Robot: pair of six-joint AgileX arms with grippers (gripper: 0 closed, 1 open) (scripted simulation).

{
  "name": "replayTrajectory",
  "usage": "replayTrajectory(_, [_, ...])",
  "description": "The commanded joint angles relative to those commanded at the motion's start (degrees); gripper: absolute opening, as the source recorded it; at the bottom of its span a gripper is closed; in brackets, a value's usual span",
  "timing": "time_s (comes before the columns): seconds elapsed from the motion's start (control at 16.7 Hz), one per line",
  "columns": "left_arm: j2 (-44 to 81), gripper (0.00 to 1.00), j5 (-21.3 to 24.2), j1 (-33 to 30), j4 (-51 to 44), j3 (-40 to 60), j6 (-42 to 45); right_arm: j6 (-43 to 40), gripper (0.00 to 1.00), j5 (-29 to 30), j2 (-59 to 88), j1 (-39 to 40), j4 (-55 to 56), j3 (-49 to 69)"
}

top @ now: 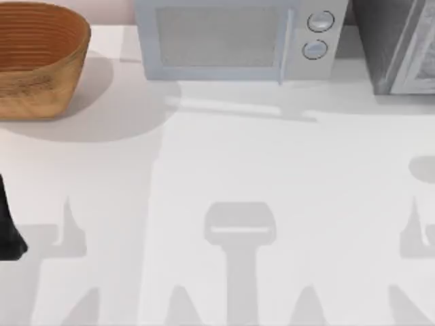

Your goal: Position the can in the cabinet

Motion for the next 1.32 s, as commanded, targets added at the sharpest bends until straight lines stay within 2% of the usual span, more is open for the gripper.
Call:
replayTrajectory(0.24, [0.0, 1.0, 0.0, 0.0, 0.0, 0.0, 0.0, -0.1, 1.0, -0.3, 1.8, -0.2, 1.7, 0.4])
replayTrajectory(0.54, [0.0, 1.0, 0.0, 0.0, 0.0, 0.0, 0.0, -0.3, 1.0, -2.1, 16.8, -1.8, 15.5, 2.7])
replayTrajectory(1.32, [0.0, 1.0, 0.0, 0.0, 0.0, 0.0, 0.0, -1.1, 1.0, -8.5, 95.3, -10.3, 75.7, 10.5])
